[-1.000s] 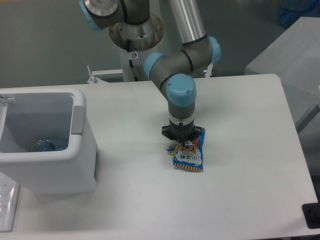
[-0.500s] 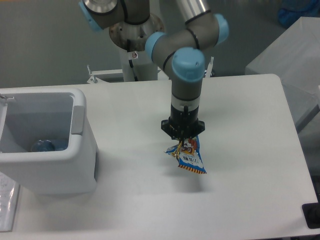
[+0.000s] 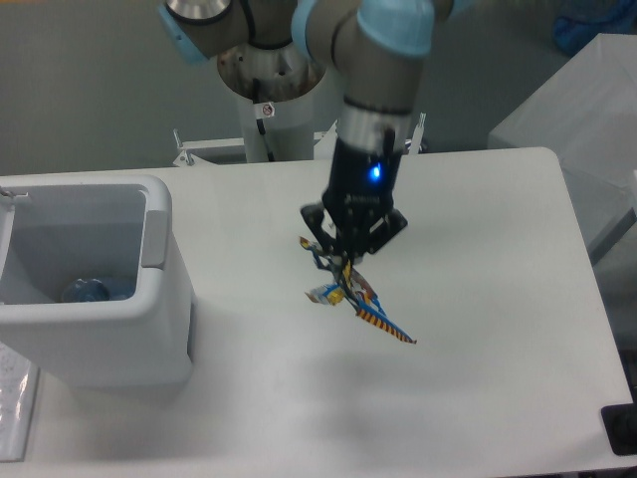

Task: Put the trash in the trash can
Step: 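Lift the wrapper and carry it over the trash bin, then lower the wrapper into the bin and open the gripper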

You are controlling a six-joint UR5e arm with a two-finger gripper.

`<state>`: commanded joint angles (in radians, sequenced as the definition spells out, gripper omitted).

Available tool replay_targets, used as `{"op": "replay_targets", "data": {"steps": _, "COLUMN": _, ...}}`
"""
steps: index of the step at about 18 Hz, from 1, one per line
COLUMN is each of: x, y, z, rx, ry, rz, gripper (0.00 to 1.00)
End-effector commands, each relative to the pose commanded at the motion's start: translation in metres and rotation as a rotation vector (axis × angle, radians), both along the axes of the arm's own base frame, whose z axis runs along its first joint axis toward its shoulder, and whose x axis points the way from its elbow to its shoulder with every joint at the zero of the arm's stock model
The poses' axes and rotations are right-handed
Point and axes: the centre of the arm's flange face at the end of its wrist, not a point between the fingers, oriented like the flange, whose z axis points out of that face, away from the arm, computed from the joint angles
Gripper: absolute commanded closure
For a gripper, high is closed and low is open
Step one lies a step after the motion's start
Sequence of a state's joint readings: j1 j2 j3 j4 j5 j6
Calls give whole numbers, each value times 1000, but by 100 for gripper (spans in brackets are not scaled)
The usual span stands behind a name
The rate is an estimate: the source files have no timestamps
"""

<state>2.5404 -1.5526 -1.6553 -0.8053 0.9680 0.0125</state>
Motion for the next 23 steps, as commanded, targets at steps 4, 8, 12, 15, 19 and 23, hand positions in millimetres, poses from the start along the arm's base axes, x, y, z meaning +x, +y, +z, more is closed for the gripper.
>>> {"op": "replay_targets", "data": {"steps": 4, "x": 71, "y": 33, "z": 24, "rx": 32, "ry": 27, "rz": -135, "gripper": 100}}
{"op": "replay_targets", "data": {"steps": 8, "x": 128, "y": 59, "z": 20, "rx": 30, "ry": 28, "rz": -258, "gripper": 100}}
{"op": "replay_targets", "data": {"steps": 12, "x": 173, "y": 76, "z": 13, "rx": 23, "ry": 19, "rz": -349, "gripper": 100}}
{"op": "replay_targets", "data": {"steps": 15, "x": 198, "y": 83, "z": -2, "rx": 1, "ry": -2, "rz": -398, "gripper": 100}}
{"op": "replay_targets", "data": {"steps": 19, "x": 209, "y": 85, "z": -27, "rx": -36, "ry": -15, "rz": -427, "gripper": 100}}
{"op": "replay_targets", "data": {"steps": 23, "x": 212, "y": 81, "z": -57, "rx": -76, "ry": -10, "rz": -460, "gripper": 100}}
